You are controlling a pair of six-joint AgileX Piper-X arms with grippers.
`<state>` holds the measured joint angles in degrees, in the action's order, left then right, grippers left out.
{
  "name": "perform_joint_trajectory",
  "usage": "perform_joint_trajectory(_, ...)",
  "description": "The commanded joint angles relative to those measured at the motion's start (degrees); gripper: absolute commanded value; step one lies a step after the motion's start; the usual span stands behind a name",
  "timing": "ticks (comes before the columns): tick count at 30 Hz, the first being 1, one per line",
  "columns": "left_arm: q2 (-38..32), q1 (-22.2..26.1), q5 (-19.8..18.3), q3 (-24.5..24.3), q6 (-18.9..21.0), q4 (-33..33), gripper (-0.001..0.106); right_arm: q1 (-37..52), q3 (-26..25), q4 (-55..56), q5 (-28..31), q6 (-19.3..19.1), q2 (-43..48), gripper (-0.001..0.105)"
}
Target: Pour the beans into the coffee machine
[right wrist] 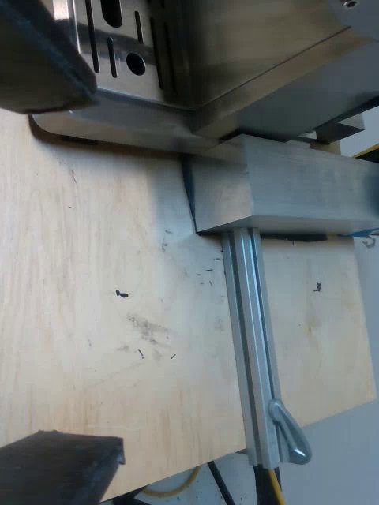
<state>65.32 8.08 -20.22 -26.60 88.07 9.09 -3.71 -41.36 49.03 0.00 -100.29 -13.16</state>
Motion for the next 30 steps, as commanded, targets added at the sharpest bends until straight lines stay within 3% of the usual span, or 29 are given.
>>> perform_joint_trajectory(1, -3.83, 0.73, 1.24, -0.54, 0.93, -1.77, 0.017, 0.05, -0.69, -0.20, 0.00, -0.28, 0.26, 0.082)
perform_joint_trajectory(8, -7.91, 4.60, 1.23, -0.54, 3.68, -6.62, 0.017, 0.05, -0.69, -0.20, 0.00, -0.17, 0.26, 0.082)
perform_joint_trajectory(12, -9.69, 4.59, 1.23, -0.74, 7.79, -8.43, 0.017, 0.05, -0.69, -0.20, 0.00, -0.17, 0.26, 0.082)
perform_joint_trajectory(14, -10.75, 4.59, 1.23, -1.41, 7.85, -10.72, 0.018, 0.05, -0.69, -0.20, 0.00, -0.17, 0.26, 0.082)
perform_joint_trajectory(19, -14.30, 4.59, 1.64, -5.69, 8.55, -15.61, 0.033, 0.05, -0.69, -0.20, 0.00, -0.17, 0.26, 0.082)
perform_joint_trajectory(24, -16.01, 4.59, 1.53, -10.78, 9.85, -19.72, 0.034, 0.05, -0.69, -0.20, 0.00, 0.12, 0.26, 0.082)
perform_joint_trajectory(30, -16.19, 4.59, 1.14, -11.69, 9.27, -22.36, 0.034, 0.05, -0.69, -0.20, 0.00, 0.12, 0.26, 0.082)
